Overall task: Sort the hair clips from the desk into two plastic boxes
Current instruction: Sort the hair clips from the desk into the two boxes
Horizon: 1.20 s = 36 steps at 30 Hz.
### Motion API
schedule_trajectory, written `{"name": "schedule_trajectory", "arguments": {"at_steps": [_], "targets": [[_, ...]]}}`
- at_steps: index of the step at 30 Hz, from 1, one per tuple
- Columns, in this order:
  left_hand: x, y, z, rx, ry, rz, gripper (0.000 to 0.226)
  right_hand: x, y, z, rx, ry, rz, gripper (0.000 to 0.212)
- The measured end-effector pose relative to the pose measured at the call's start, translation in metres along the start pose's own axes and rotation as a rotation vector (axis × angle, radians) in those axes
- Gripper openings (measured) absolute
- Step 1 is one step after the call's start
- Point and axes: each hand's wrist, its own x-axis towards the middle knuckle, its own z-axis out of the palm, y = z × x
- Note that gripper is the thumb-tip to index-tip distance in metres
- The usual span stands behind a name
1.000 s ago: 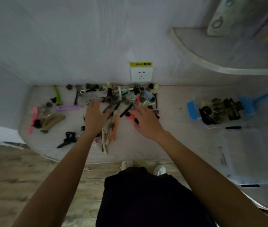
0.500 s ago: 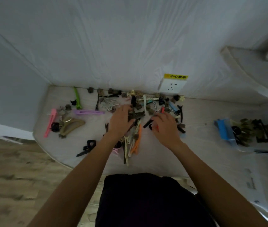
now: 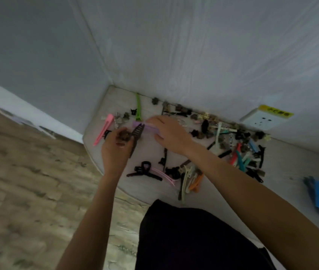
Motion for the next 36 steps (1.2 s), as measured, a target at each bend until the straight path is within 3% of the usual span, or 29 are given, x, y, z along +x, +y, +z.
{"name": "schedule_trajectory", "arguments": {"at_steps": [5,8,13,17,22,26,29,31,34,36], "targets": [[-0.008,-0.028,-0.028,0.032,-0.005,-0.133,0.031,0.039,-0.036,0.027,-0.160,-0.257,-0.094,0.075],[-0.010,-0.030,-0.026,0.029,-0.037,-0.119,0.032,0.041,-0.035,0.035,-0.241,-0.267,-0.105,0.073],[-0.012,-0.022,-0.015,-0.014,-0.059,-0.097,0.032,0.010,-0.013,0.034,-0.271,-0.066,0.106,0.058],[-0.016,-0.006,-0.008,-0.009,-0.072,-0.067,0.028,-0.030,-0.003,0.020,-0.141,0.100,0.356,0.053],[-0.027,0.022,0.001,-0.066,-0.115,-0.036,0.025,-0.097,0.005,-0.014,0.450,0.321,0.672,0.049],[-0.047,0.059,0.033,-0.108,-0.291,0.037,0.022,-0.176,0.021,-0.032,0.761,0.560,0.903,0.049],[-0.074,0.096,0.070,-0.167,-0.457,0.104,0.022,-0.241,0.031,-0.040,1.007,0.776,0.958,0.063],[-0.099,0.124,0.102,-0.199,-0.597,0.099,0.021,-0.285,0.038,-0.048,1.087,0.912,0.963,0.057],[-0.144,0.164,0.153,-0.282,-0.811,0.086,0.030,-0.340,0.048,-0.062,0.986,1.076,0.989,0.053],[-0.179,0.191,0.184,-0.251,-0.912,0.169,0.030,-0.375,0.058,-0.073,0.853,1.168,1.019,0.055]]}}
